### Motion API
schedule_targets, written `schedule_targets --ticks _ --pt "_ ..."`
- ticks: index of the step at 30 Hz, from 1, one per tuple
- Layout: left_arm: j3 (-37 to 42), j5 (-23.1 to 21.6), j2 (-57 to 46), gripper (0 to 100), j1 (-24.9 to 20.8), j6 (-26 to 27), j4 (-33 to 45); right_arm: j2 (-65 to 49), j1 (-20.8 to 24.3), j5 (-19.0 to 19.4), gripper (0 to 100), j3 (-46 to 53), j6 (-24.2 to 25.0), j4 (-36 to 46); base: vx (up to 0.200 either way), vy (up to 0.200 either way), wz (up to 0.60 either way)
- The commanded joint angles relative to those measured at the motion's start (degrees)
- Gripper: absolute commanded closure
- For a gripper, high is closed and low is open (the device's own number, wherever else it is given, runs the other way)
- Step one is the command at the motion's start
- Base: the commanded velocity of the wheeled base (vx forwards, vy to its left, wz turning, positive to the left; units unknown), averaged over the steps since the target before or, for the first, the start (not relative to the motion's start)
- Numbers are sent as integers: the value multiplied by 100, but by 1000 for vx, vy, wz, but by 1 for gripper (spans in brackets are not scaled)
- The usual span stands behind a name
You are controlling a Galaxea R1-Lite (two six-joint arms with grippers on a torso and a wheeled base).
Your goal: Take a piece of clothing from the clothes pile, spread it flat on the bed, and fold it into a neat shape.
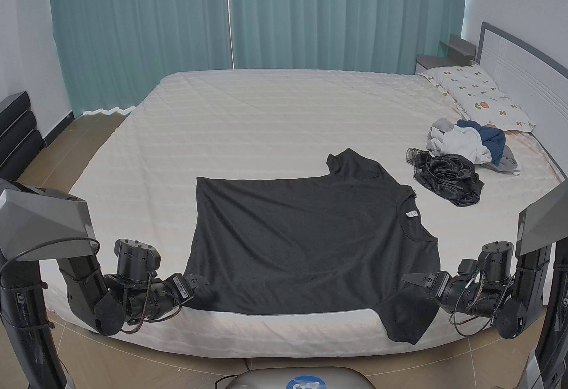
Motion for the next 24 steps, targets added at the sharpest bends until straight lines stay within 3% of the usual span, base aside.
schedule_targets --ticks 1,6,24 --pt "-226 27 334 0 -20 218 19 26 0 -7 0 -8 1 -6 0 0 0" --pt "-604 133 633 0 33 613 46 26 0 -7 0 -8 1 -6 0 0 0" --pt "-507 273 739 0 24 868 55 43 0 1 0 -8 1 -6 0 0 0"
